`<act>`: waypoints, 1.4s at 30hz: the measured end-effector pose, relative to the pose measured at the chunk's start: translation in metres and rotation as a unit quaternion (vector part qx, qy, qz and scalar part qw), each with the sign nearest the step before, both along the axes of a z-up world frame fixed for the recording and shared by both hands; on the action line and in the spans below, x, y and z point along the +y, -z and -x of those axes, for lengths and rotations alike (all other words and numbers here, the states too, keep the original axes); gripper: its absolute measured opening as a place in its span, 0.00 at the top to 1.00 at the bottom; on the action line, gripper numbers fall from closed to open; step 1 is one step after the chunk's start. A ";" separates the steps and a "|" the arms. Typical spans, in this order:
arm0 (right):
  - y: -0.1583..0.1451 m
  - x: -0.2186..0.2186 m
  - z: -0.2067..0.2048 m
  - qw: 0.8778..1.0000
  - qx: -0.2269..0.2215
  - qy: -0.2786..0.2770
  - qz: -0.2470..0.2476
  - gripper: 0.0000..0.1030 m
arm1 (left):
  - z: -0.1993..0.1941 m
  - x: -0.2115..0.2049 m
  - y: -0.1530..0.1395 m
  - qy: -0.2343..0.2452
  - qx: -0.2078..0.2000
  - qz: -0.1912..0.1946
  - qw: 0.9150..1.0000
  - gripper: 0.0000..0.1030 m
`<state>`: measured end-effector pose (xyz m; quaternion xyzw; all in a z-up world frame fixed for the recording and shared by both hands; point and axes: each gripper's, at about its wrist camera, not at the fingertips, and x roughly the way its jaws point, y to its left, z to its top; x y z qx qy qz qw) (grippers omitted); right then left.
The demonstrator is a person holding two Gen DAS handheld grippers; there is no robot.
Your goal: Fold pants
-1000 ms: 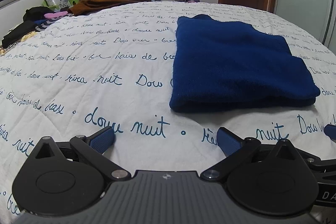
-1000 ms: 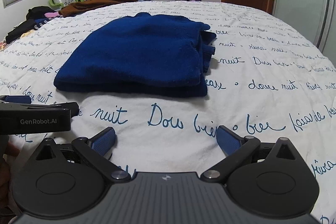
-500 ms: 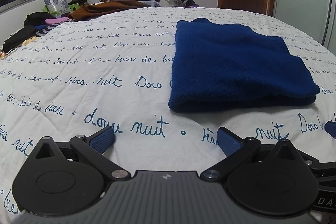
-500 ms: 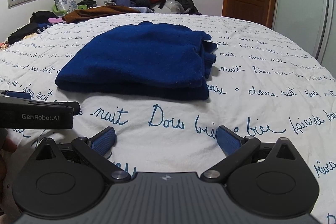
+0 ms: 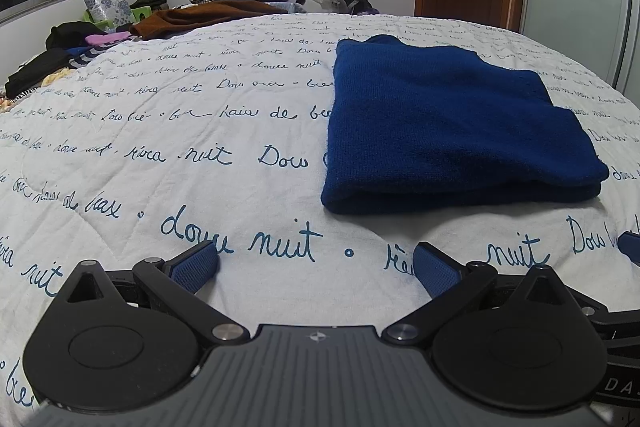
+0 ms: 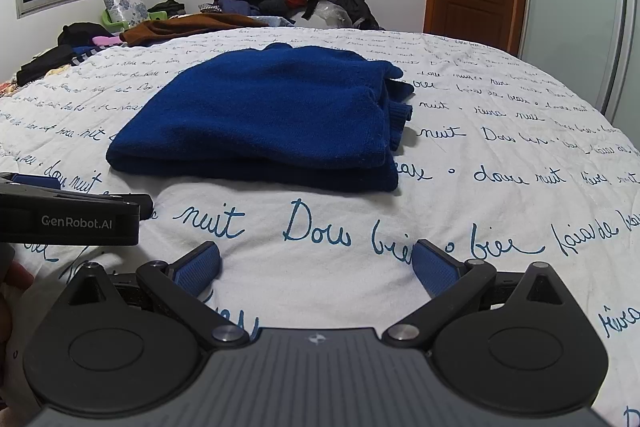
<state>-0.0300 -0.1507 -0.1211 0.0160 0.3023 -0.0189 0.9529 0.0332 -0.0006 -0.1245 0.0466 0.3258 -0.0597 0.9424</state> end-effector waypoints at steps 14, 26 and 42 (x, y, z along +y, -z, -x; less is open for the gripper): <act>0.000 0.000 0.000 1.000 0.000 0.000 0.000 0.00 | -0.001 0.001 0.000 0.001 0.003 0.004 1.000 0.00; 0.000 0.001 0.001 1.000 -0.001 0.000 0.000 0.00 | -0.002 0.001 -0.001 0.000 0.005 0.005 1.000 0.00; 0.001 0.001 0.001 1.000 -0.001 0.000 0.000 0.00 | -0.002 0.001 -0.001 0.000 0.005 0.007 1.000 0.00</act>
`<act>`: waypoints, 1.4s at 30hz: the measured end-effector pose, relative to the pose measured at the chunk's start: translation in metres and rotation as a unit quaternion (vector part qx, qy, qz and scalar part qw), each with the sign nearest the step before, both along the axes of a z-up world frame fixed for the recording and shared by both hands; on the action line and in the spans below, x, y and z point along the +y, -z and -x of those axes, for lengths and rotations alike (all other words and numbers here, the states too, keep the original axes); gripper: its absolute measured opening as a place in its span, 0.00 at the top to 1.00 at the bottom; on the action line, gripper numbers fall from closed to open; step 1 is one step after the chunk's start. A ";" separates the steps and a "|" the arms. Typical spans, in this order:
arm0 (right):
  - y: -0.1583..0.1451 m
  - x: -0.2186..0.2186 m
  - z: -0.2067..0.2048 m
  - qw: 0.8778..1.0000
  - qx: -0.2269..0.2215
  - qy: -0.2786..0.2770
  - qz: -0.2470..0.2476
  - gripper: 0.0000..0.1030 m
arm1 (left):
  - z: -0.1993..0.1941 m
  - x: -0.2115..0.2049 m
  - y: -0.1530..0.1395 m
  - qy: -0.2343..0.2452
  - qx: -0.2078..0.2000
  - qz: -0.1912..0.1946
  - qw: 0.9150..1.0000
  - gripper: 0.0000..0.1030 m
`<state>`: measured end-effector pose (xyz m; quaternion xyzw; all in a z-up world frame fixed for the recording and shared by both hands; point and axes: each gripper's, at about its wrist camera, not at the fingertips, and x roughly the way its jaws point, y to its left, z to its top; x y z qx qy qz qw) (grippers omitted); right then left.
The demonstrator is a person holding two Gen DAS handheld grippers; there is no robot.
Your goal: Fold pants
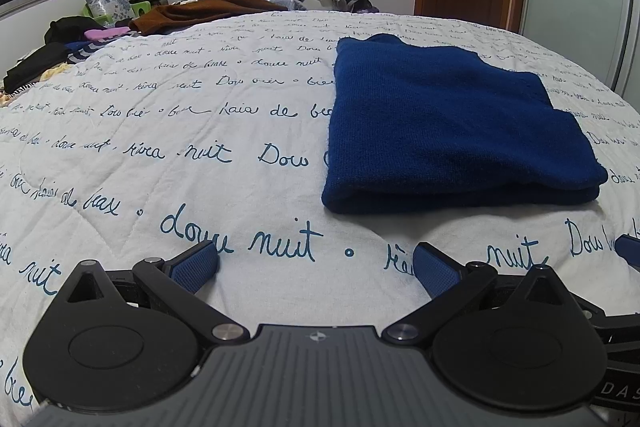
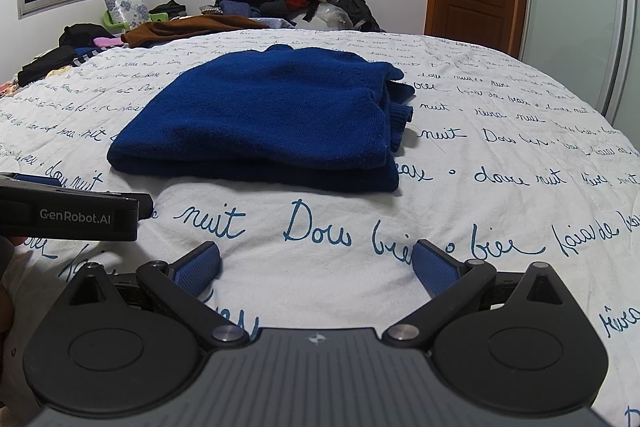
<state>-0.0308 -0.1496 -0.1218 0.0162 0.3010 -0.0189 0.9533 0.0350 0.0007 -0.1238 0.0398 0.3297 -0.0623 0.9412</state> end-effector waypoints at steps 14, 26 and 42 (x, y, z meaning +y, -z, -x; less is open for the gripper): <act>0.000 0.000 0.000 1.000 0.000 0.000 0.000 0.00 | 0.000 0.000 0.000 0.000 0.000 0.000 1.000 0.00; 0.000 0.000 0.000 1.000 -0.001 0.000 0.001 0.00 | -0.001 0.000 0.000 0.000 0.001 0.005 1.000 0.00; 0.000 0.001 0.001 1.000 -0.001 0.000 0.001 0.00 | -0.002 0.002 0.001 0.002 0.001 0.011 1.000 0.00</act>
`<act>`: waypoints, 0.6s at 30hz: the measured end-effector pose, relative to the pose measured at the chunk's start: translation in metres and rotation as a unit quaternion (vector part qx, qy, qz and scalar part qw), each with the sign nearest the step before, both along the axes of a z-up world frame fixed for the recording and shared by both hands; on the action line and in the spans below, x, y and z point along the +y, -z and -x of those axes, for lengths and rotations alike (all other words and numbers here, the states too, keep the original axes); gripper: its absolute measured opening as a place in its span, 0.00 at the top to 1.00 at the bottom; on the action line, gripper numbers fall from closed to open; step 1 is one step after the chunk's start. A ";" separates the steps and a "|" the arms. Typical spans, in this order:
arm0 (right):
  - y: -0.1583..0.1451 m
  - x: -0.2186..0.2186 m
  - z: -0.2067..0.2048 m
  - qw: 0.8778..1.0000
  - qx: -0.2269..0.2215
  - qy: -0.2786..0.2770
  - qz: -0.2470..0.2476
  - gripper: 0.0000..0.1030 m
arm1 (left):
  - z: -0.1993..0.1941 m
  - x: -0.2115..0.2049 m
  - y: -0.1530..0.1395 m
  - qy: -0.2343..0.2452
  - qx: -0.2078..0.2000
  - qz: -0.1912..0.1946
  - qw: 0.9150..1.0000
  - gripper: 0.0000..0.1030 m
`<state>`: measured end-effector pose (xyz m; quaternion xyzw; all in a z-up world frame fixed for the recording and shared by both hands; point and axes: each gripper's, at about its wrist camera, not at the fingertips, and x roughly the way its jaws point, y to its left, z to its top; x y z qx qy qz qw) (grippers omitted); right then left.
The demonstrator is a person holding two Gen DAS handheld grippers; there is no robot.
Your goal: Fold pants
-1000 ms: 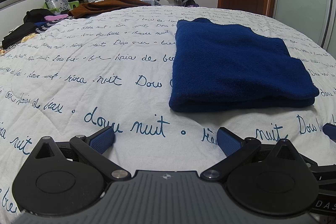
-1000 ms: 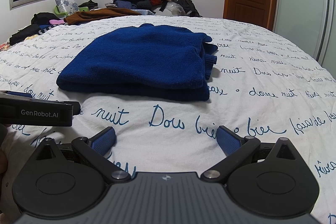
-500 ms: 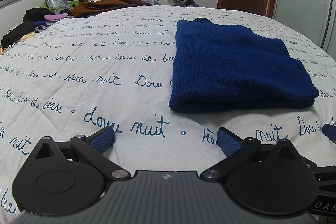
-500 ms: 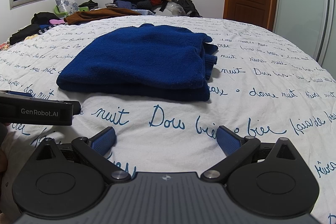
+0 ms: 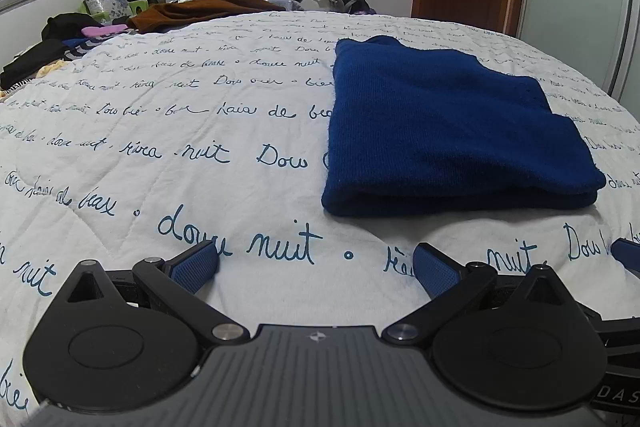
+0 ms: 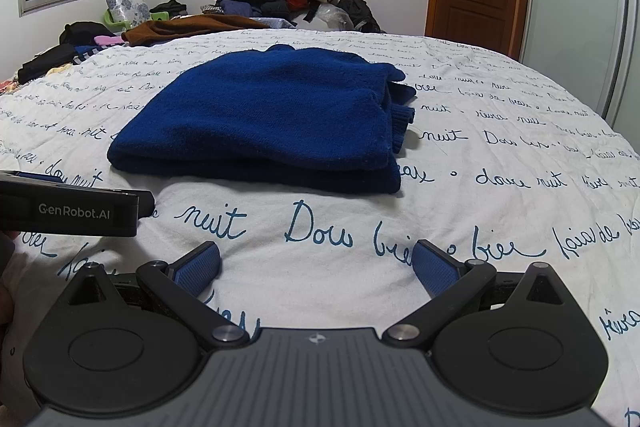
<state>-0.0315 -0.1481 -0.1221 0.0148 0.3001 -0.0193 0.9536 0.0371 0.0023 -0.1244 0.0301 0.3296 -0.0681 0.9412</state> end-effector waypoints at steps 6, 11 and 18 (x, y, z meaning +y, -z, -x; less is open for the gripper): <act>0.000 0.001 0.000 1.000 0.000 0.000 0.001 0.00 | 0.000 0.001 0.000 0.000 -0.001 0.003 1.000 0.00; 0.000 0.001 0.000 1.000 0.000 0.000 0.001 0.00 | 0.000 0.002 0.000 0.002 -0.002 0.007 1.000 0.00; -0.001 0.001 -0.001 1.000 0.003 0.000 0.003 0.00 | 0.001 0.004 0.000 0.004 -0.003 0.012 1.000 0.00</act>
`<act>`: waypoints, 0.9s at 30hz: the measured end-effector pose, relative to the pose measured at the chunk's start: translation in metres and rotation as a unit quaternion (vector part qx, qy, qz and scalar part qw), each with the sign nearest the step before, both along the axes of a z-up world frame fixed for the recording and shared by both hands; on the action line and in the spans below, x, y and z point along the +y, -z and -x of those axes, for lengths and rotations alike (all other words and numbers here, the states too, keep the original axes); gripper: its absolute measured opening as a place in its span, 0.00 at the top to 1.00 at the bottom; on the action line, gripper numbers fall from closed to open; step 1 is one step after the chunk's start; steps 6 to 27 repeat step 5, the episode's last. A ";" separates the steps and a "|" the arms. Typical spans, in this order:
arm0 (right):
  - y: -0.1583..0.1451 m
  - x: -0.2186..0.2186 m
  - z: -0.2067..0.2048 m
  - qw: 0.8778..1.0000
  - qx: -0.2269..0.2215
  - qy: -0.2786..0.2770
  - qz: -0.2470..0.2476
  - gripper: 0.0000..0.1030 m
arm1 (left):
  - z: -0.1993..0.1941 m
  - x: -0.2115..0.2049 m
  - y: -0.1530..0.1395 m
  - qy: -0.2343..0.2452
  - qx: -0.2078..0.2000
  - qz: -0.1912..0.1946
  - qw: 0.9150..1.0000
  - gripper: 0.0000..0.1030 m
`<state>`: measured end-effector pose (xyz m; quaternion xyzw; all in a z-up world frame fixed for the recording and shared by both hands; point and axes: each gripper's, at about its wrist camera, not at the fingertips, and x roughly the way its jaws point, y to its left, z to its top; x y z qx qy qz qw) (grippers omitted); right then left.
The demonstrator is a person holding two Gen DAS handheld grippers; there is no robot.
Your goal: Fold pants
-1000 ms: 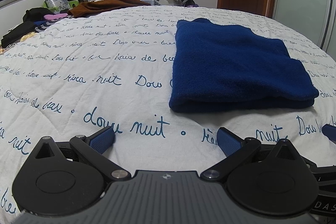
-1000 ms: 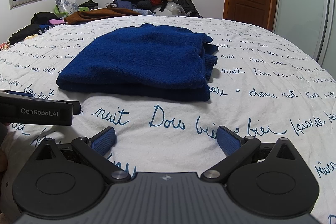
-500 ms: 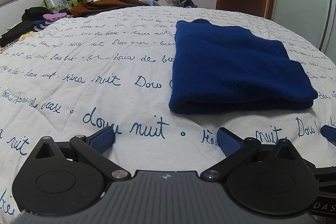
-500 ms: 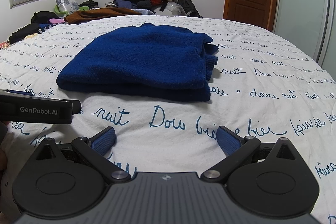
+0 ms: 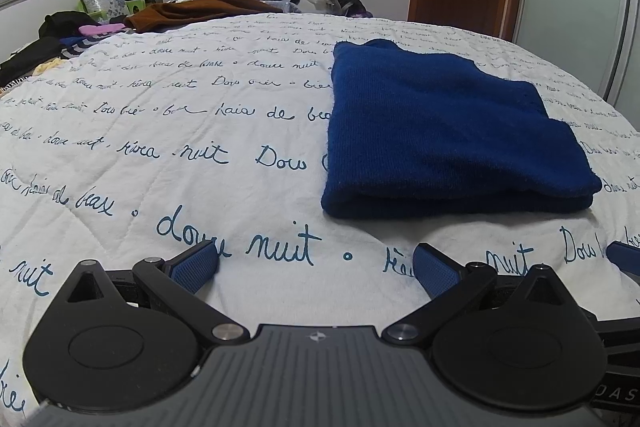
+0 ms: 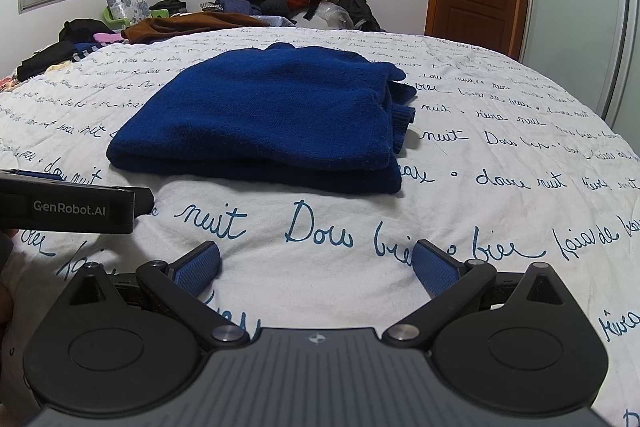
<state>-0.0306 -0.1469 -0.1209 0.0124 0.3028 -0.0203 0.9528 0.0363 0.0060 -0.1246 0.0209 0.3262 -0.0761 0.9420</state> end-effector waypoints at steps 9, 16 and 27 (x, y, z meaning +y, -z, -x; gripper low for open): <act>-0.001 -0.001 -0.002 1.000 0.003 -0.001 0.000 0.00 | 0.000 0.000 0.000 0.001 0.000 0.002 1.000 0.00; -0.001 -0.001 -0.002 1.000 0.003 -0.001 0.000 0.00 | 0.000 0.000 0.000 0.001 0.000 0.002 1.000 0.00; -0.001 -0.001 -0.002 1.000 0.003 -0.001 0.000 0.00 | 0.000 0.000 0.000 0.001 0.000 0.002 1.000 0.00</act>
